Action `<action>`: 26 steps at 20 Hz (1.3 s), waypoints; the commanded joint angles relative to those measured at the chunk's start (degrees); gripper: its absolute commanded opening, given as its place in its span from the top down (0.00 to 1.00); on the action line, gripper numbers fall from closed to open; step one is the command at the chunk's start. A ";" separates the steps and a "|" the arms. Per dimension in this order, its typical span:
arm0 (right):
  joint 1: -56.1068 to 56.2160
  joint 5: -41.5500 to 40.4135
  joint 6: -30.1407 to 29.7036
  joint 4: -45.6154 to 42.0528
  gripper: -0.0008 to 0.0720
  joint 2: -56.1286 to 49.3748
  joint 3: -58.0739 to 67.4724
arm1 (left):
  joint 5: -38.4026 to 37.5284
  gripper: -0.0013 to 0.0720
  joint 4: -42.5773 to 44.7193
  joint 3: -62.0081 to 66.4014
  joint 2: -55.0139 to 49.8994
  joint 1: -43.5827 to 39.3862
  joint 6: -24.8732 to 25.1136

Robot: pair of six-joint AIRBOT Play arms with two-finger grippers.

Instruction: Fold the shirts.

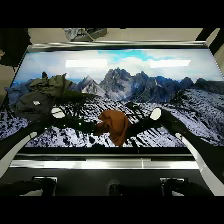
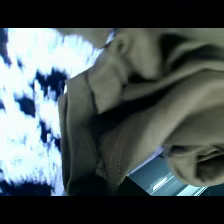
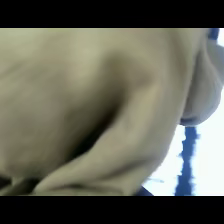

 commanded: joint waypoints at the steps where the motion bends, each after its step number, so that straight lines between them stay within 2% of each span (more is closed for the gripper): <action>1: -2.84 2.14 -1.01 -11.04 0.93 8.55 4.02 | 0.07 0.93 1.60 5.86 5.46 4.63 2.97; 6: -10.10 0.55 -0.98 -26.71 0.92 27.91 20.17 | 0.20 0.93 2.67 25.09 19.56 15.04 2.75; 10: -11.30 -3.23 -0.42 -31.28 0.93 39.10 31.71 | 0.37 0.93 2.93 40.37 29.90 22.10 2.71; 12: -11.30 -1.27 0.17 -32.28 0.93 42.45 33.79 | 0.31 0.93 6.88 42.84 34.25 26.01 -1.77; 15: -11.30 7.54 4.55 -33.59 0.93 44.85 33.88 | -4.46 0.93 15.47 42.51 38.38 29.18 -8.85; 18: -11.30 22.10 4.87 -32.33 0.92 44.09 33.77 | -12.98 0.93 17.20 40.09 39.54 29.11 -9.11; 22: -11.30 41.62 7.48 -28.50 0.92 42.40 31.28 | -18.08 0.93 17.11 28.37 41.99 29.07 -9.14; 24: -11.30 46.07 8.31 -23.08 0.92 43.17 23.69 | -20.33 0.93 17.11 17.92 43.74 28.00 -9.14; 26: -11.30 45.35 8.26 -19.21 0.92 44.65 12.85 | -20.90 0.93 16.55 6.54 45.18 25.66 -9.35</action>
